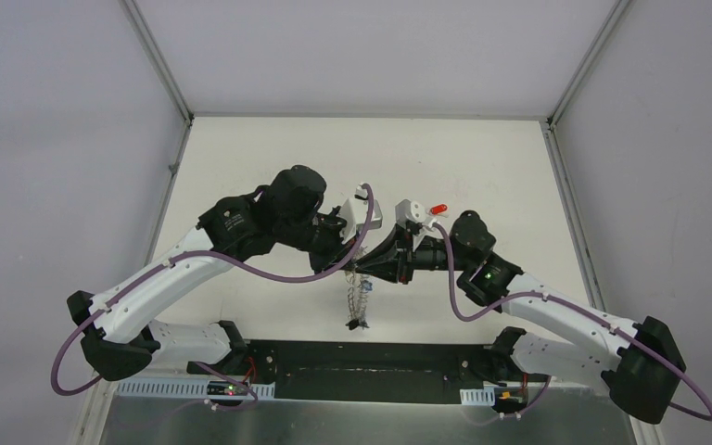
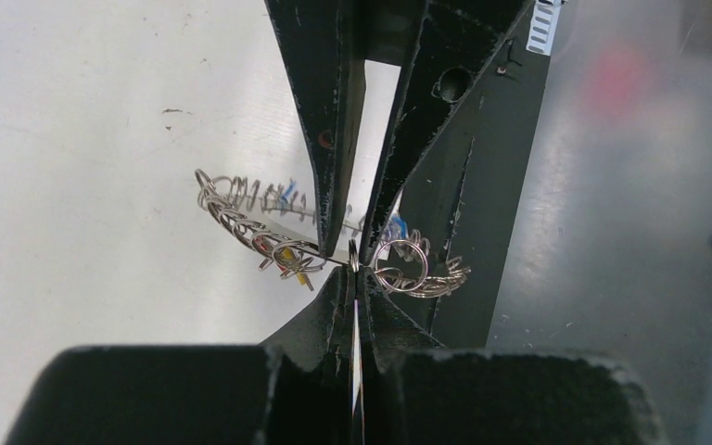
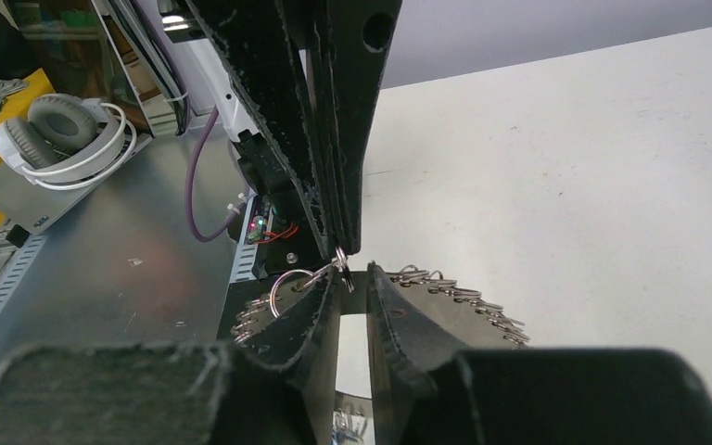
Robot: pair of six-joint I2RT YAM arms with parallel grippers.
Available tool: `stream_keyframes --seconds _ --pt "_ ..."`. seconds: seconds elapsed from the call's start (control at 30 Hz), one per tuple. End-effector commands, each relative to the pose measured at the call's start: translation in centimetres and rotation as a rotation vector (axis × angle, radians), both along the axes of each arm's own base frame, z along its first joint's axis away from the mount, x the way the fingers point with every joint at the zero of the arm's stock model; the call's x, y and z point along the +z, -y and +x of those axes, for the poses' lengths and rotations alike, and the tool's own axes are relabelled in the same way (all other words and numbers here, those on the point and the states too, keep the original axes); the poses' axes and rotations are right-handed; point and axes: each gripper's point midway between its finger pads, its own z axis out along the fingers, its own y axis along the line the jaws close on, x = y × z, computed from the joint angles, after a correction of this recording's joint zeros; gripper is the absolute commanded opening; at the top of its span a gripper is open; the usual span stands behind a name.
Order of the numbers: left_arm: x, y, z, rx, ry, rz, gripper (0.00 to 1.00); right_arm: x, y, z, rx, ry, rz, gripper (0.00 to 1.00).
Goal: Put the keys on the keyring
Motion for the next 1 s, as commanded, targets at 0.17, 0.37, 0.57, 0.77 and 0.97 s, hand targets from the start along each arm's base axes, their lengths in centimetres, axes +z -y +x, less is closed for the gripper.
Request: stream_keyframes --seconds 0.17,0.37,0.57,0.77,0.97 --pt "1.6 0.8 -0.3 -0.035 0.029 -0.076 0.00 2.2 -0.5 -0.5 0.040 0.040 0.065 0.00" --pt "2.0 0.0 0.3 0.013 0.078 -0.091 0.15 2.3 -0.1 -0.6 0.023 0.043 0.074 0.00" --pt "2.3 -1.2 0.7 0.083 0.169 -0.199 0.41 2.8 0.2 -0.9 0.027 0.051 0.088 0.00" --pt "3.6 -2.4 -0.5 0.098 0.273 -0.426 0.52 3.1 0.6 -1.4 0.033 0.054 0.107 0.00" --pt "4.6 -2.6 -1.6 0.084 0.315 -0.640 0.48 2.9 0.9 -1.8 0.042 0.049 0.117 0.00"
